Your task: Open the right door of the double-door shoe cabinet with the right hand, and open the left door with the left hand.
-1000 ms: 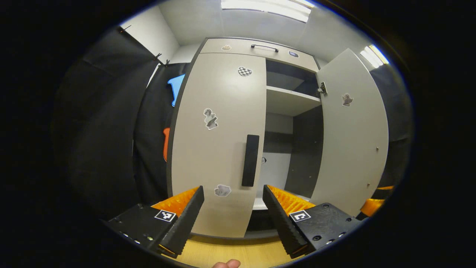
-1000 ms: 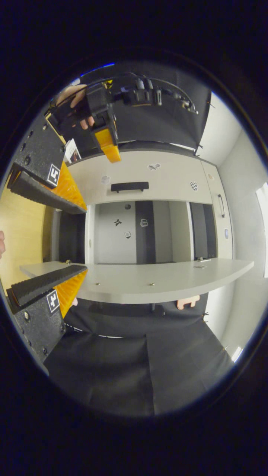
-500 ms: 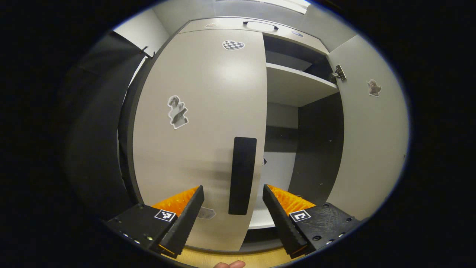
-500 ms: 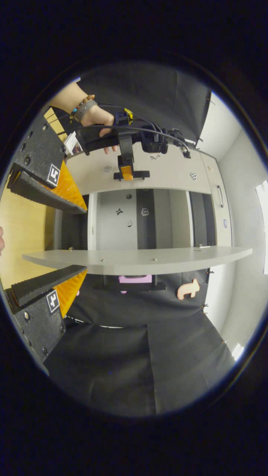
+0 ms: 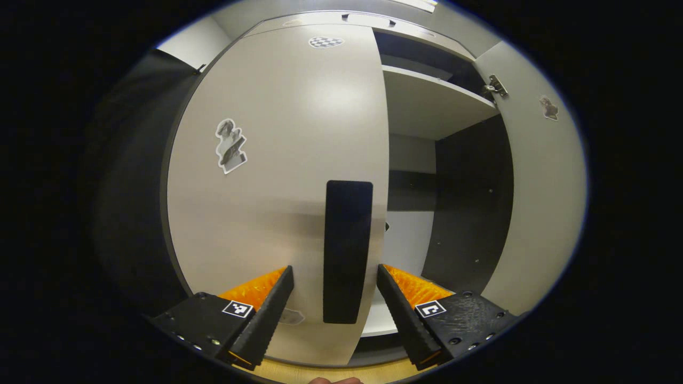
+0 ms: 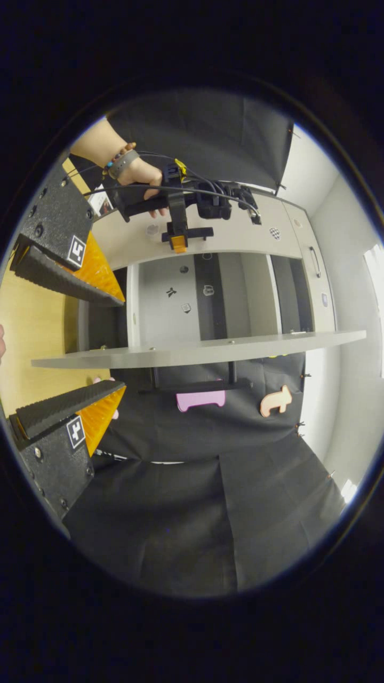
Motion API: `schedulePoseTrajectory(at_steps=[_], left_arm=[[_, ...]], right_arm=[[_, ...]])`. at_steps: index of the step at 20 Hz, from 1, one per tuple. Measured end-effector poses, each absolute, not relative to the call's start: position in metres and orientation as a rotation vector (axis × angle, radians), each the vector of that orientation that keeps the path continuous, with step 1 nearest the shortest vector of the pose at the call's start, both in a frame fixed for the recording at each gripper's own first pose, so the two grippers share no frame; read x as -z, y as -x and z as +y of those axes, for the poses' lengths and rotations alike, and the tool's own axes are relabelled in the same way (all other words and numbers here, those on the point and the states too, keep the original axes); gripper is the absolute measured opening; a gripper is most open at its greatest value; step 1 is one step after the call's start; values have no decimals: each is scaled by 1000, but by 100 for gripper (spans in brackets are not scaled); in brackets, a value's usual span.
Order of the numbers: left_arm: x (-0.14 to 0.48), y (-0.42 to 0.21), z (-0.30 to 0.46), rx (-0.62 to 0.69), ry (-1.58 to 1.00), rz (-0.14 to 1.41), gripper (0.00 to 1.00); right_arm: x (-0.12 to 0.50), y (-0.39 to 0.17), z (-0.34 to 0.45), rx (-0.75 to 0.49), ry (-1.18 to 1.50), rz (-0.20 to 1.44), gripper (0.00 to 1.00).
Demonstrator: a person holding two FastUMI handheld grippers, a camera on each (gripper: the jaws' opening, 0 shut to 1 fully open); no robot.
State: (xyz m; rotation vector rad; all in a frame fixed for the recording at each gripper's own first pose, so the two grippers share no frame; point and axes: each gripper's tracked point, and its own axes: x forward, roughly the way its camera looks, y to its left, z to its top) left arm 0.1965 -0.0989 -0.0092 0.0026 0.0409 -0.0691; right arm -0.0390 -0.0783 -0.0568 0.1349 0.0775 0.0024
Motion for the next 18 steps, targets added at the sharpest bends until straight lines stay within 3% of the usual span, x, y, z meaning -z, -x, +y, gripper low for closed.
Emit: schedulePoseTrajectory(at_steps=[4,6,14,15,16,18], left_arm=[[11,-194,-93,67,-4,46,85],[10,-194,-91,72,4,44,74],[12,-194,-94,81,29,56,71],[13,-192,-102,107,41,61,67],[13,-197,-107,107,28,53,41],[12,-194,-104,70,-28,39,23]], right_arm=[[58,34,-78,-7,-141,82,86],[57,31,-75,-16,-143,75,86],[56,28,-71,-33,-131,68,86],[54,29,-72,-31,-132,61,86],[52,29,-73,-29,-131,54,86],[51,31,-75,-21,-125,47,86]])
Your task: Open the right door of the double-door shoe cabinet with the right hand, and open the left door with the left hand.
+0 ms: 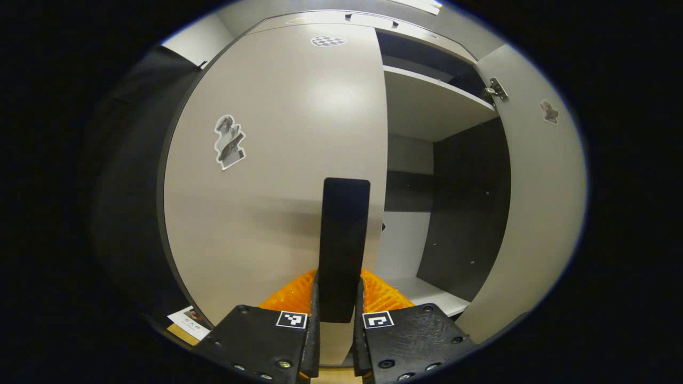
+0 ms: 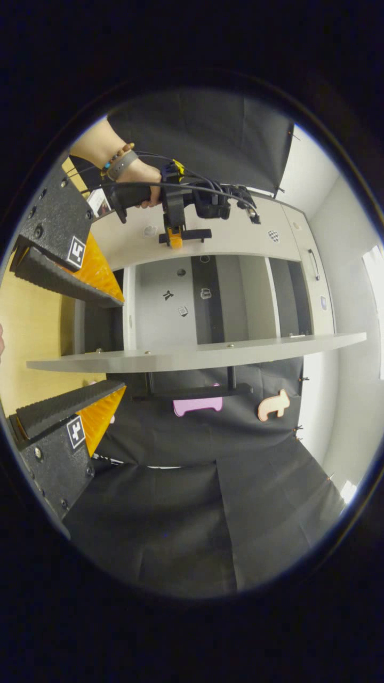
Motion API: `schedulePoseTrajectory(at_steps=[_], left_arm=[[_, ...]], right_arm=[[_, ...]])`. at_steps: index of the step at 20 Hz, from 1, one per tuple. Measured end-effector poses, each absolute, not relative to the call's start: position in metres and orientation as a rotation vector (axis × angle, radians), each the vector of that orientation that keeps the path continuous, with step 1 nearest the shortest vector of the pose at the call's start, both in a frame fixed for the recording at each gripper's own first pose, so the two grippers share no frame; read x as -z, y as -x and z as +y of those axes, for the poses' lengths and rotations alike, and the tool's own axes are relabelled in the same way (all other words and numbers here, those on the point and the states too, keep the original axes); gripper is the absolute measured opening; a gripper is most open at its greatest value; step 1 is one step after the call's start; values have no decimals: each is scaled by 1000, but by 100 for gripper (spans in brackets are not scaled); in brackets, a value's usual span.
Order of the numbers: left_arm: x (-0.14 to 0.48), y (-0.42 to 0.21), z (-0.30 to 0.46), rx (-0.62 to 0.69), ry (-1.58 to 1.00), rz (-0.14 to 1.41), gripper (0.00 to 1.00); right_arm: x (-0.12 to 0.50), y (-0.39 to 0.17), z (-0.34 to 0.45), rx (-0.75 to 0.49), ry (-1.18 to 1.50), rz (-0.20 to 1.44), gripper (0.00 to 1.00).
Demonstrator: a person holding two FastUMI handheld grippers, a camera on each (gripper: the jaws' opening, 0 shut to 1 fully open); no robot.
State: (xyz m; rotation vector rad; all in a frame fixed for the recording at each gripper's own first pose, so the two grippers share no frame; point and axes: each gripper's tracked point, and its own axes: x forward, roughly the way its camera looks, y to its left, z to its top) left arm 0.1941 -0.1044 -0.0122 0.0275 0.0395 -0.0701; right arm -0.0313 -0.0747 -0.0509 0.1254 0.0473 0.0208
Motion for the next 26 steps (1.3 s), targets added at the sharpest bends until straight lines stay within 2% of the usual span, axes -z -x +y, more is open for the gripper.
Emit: schedulePoseTrajectory(at_steps=[5,11,26], left_arm=[[12,-193,-107,107,7,60,5],[13,-187,-105,112,-17,61,5],[4,-113,-76,136,-43,74,5]], right_arm=[[51,32,-74,-20,-126,48,86],[53,34,-66,-26,-106,50,86],[65,51,-62,-12,-112,63,86]])
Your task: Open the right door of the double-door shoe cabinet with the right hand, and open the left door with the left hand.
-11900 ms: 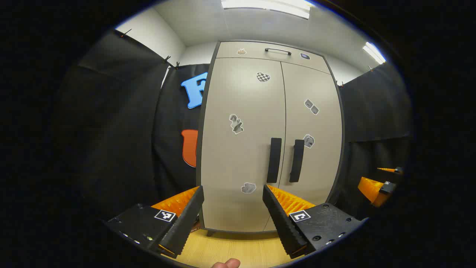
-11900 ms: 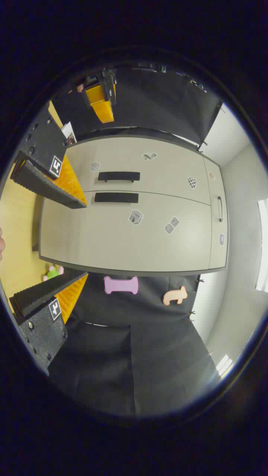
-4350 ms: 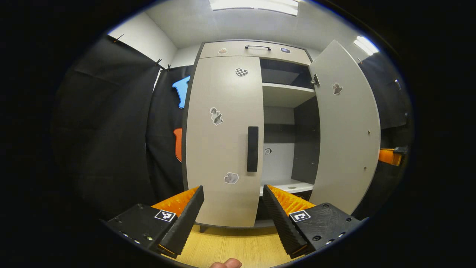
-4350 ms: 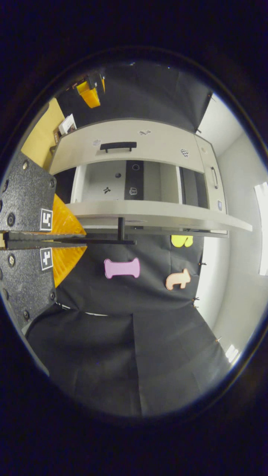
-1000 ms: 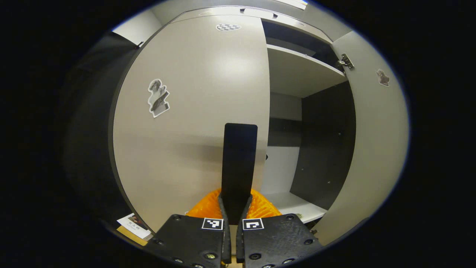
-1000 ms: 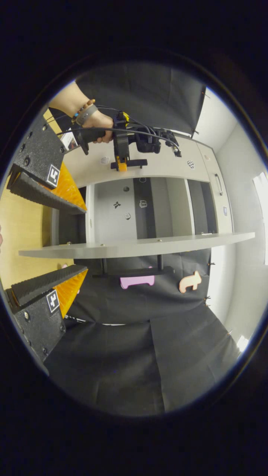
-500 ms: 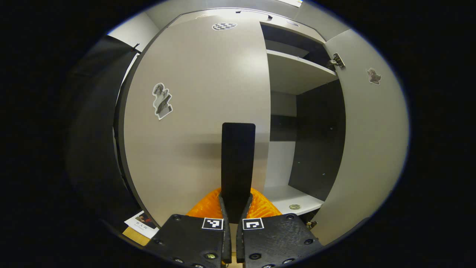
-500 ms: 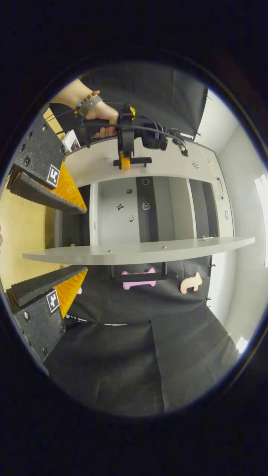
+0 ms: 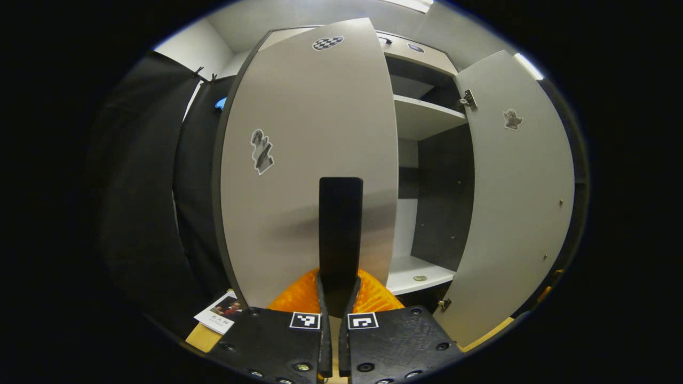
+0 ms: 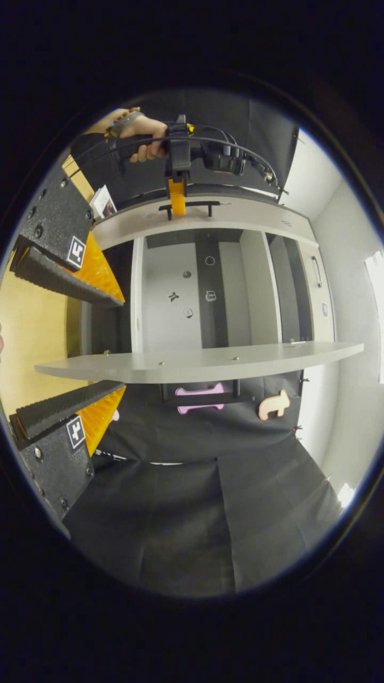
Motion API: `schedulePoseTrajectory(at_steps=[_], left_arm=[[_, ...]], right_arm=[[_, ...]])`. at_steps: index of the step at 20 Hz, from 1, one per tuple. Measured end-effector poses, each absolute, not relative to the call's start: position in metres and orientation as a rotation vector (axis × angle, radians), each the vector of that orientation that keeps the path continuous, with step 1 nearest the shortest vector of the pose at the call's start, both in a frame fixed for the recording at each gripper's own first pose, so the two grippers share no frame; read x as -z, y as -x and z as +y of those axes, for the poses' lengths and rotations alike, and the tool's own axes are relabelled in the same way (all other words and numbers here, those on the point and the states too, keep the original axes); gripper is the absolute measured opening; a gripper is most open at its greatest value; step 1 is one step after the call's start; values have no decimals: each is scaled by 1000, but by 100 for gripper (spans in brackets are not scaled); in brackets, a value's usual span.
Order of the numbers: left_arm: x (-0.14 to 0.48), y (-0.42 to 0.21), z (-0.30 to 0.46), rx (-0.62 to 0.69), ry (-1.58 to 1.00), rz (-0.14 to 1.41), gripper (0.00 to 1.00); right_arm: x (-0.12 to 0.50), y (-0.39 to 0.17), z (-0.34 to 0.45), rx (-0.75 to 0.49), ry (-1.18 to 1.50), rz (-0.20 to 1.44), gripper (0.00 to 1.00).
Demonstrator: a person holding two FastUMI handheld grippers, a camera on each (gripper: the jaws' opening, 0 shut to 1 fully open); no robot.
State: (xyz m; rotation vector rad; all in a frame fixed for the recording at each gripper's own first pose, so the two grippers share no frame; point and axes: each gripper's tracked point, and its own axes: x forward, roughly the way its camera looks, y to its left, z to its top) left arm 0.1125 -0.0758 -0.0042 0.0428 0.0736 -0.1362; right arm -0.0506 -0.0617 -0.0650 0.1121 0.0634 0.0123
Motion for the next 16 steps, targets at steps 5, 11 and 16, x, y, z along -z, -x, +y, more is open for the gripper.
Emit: schedulePoseTrajectory(at_steps=[5,11,16], left_arm=[[0,-92,-58,119,-41,48,5],[-4,-68,-19,82,-52,42,4],[-6,-59,0,68,-14,40,4]], right_arm=[[64,51,-60,-10,-97,62,86],[64,40,-41,-33,-98,71,86],[63,33,-23,-64,-80,74,86]])
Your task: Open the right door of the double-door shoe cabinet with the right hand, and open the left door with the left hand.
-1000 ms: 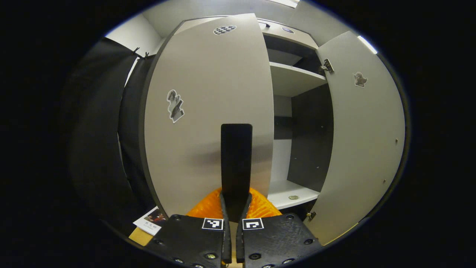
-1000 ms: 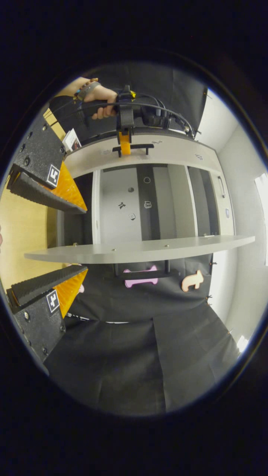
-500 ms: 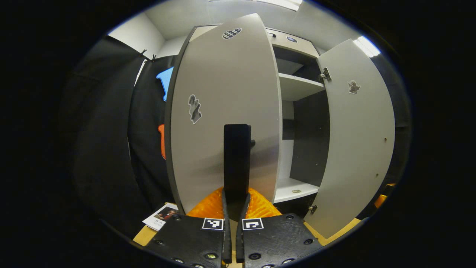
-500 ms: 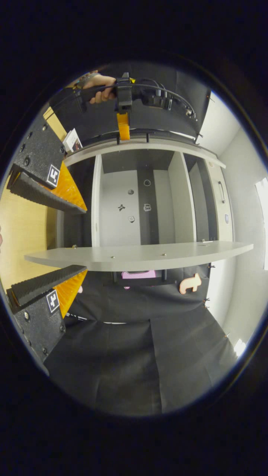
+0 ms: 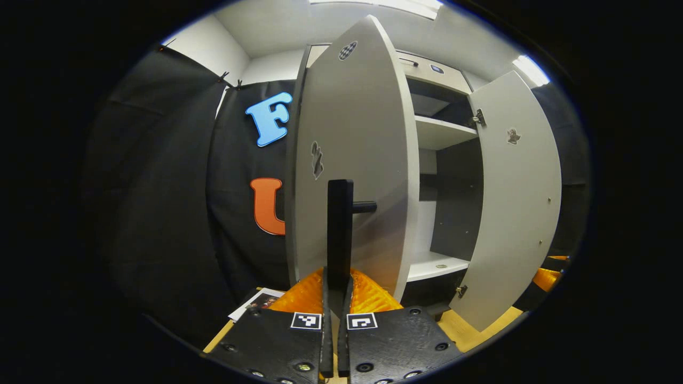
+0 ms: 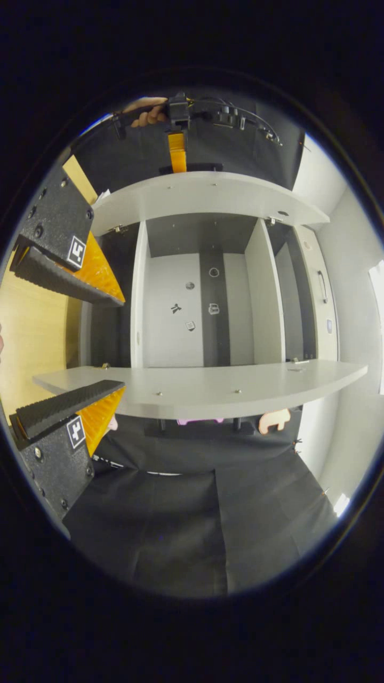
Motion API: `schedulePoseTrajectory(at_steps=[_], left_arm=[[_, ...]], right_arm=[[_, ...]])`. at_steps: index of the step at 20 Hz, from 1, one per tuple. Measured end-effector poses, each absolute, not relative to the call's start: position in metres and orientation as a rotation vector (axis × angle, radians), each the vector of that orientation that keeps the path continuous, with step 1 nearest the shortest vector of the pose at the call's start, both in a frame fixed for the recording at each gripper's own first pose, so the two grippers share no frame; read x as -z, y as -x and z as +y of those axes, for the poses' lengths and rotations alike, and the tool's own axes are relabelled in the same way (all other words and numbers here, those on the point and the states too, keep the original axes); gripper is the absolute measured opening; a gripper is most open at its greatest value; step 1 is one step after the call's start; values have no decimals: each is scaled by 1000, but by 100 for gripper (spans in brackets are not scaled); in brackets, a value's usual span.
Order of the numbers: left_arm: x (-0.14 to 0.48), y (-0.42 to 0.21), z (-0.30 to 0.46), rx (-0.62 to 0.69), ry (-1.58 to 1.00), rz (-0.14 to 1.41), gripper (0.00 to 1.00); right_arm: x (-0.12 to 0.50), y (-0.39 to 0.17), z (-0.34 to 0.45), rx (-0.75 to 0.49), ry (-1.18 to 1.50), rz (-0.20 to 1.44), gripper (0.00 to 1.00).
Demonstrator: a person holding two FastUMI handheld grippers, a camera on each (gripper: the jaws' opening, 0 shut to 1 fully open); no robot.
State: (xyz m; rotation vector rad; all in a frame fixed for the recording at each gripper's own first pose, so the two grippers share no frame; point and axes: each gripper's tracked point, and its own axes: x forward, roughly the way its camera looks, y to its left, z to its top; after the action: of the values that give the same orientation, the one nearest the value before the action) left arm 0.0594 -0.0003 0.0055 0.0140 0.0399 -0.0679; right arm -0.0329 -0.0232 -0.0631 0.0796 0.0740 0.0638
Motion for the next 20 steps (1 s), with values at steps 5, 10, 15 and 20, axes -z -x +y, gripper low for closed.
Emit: schedulePoseTrajectory(at_steps=[5,10,15,20], left_arm=[[-7,-56,20,36,-29,29,3],[-8,-50,45,-2,12,11,2],[-12,-50,89,-46,31,-17,1],[-12,-50,96,25,48,-19,1]], right_arm=[[65,31,-9,-82,-64,81,86],[56,27,-1,-82,-61,62,86],[55,21,15,-100,-40,58,86],[54,17,29,-119,-26,62,86]])
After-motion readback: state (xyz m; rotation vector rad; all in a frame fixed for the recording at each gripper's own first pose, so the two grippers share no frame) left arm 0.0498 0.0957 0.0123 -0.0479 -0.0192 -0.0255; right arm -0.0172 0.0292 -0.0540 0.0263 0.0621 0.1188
